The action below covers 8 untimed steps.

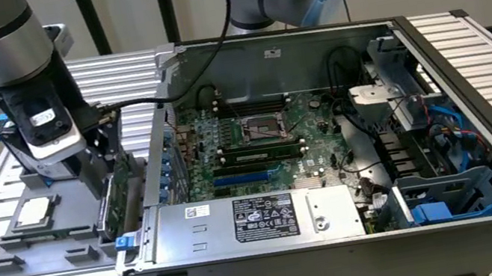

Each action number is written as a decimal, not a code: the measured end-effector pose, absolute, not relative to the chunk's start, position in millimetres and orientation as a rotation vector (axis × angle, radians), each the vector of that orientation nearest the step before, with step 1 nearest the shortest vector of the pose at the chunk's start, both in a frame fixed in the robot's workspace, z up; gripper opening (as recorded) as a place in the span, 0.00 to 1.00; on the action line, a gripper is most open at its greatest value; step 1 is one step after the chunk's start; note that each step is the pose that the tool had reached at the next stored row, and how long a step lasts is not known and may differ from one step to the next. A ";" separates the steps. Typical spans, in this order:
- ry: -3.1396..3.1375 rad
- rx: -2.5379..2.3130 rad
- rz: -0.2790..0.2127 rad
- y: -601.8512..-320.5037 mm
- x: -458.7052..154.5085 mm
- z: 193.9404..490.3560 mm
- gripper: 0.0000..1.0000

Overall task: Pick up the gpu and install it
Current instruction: 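Pick up the gpu and move the gpu toward the slot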

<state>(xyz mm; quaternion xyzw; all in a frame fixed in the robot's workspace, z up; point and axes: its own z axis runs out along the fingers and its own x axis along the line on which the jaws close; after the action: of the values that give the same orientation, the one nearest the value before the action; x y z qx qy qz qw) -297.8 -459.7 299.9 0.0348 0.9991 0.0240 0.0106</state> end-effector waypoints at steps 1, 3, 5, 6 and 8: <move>3.117 0.108 0.075 -459.7 -298.0 298.3 1.00; 3.116 0.108 0.075 -459.7 -298.1 294.6 1.00; 3.115 0.108 0.075 -459.6 -298.1 291.0 1.00; 3.115 0.108 0.075 -459.6 -298.2 289.1 1.00; 3.114 0.108 0.075 -459.5 -298.2 285.5 1.00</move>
<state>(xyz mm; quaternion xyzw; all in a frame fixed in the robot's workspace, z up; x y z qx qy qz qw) -298.2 -459.5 285.5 0.0347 0.9990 0.0240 0.0124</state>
